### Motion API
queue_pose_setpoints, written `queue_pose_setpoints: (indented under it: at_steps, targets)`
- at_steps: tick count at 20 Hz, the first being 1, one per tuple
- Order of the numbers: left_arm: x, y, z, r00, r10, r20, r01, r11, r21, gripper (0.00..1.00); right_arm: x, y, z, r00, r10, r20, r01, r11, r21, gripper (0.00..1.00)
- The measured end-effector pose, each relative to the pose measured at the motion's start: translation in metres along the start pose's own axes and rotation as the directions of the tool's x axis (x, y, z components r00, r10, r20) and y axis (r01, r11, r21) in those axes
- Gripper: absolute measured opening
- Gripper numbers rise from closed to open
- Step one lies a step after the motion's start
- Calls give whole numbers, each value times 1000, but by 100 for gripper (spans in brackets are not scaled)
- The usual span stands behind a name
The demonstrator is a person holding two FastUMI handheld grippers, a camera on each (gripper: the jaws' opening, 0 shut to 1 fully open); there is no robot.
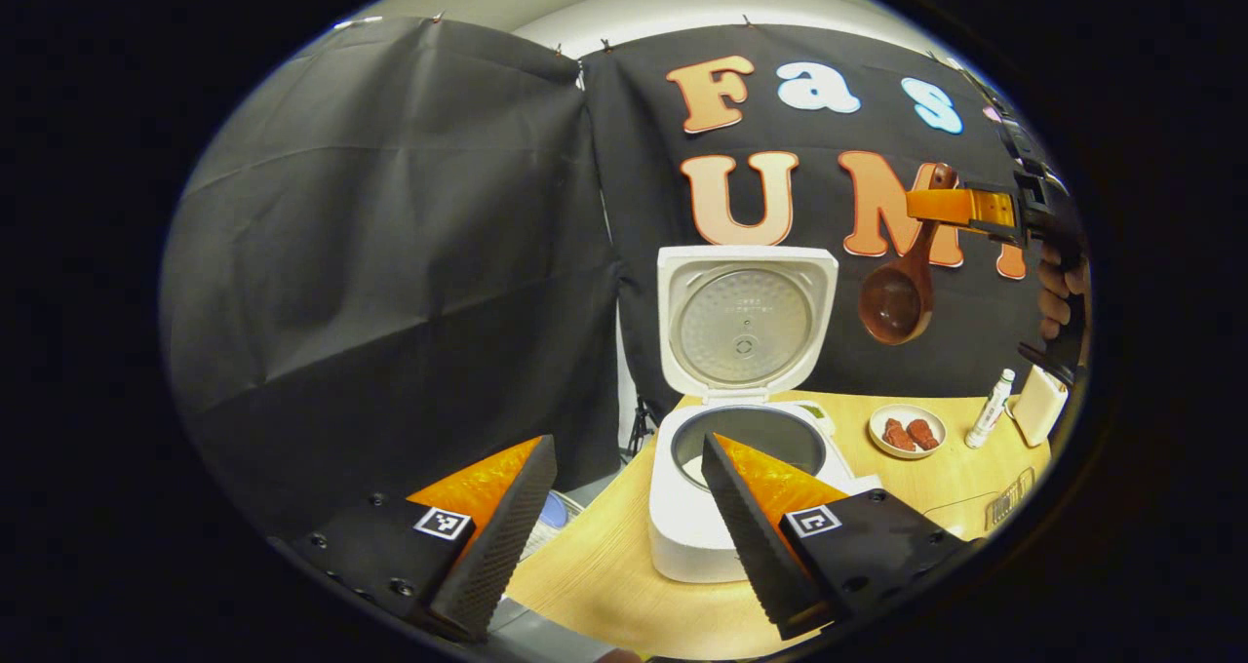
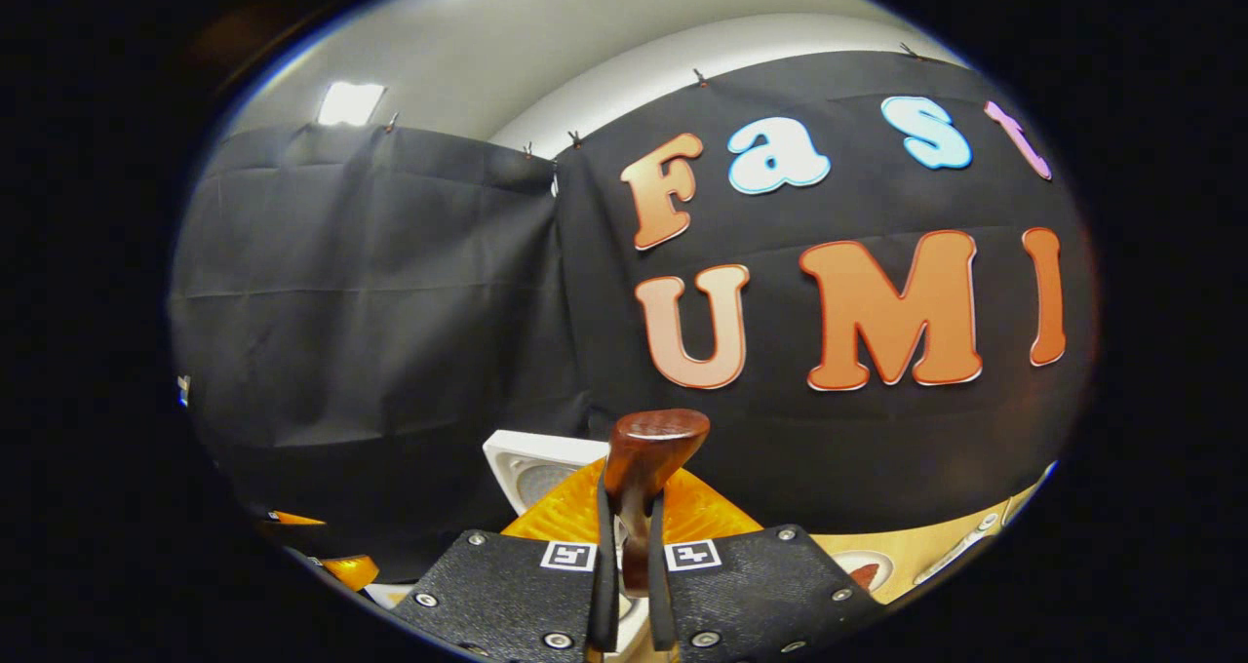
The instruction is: Close the left gripper, press the button to open the rice cooker; take a wooden spoon from the chopstick holder with the right hand, scoop a spoonful of rice and pour it into the rice cooker, then put the wooden spoon back into the chopstick holder.
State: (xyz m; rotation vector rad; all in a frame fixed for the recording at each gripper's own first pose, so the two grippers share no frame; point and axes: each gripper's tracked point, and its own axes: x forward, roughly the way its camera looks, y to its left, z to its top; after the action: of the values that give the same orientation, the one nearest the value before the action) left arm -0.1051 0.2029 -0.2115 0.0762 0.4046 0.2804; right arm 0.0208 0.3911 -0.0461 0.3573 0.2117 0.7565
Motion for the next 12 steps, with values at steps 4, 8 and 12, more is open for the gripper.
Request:
queue_pose_setpoints:
  at_steps: [4, 8, 12]
  targets:
    - [-3, -32, 6, 998, -57, 3, 56, 998, 12, 99, -42, -51, 3, 996, -90, 1, 90, 996, 27, 11]
    - [-6, -61, 8, 994, -106, -2, 106, 994, 18, 99, -85, -104, 0, 980, -200, -8, 200, 978, 53, 11]
    - [-7, -92, 12, 987, -162, -11, 162, 986, 31, 99, -132, -148, -2, 950, -312, -18, 312, 947, 72, 12]
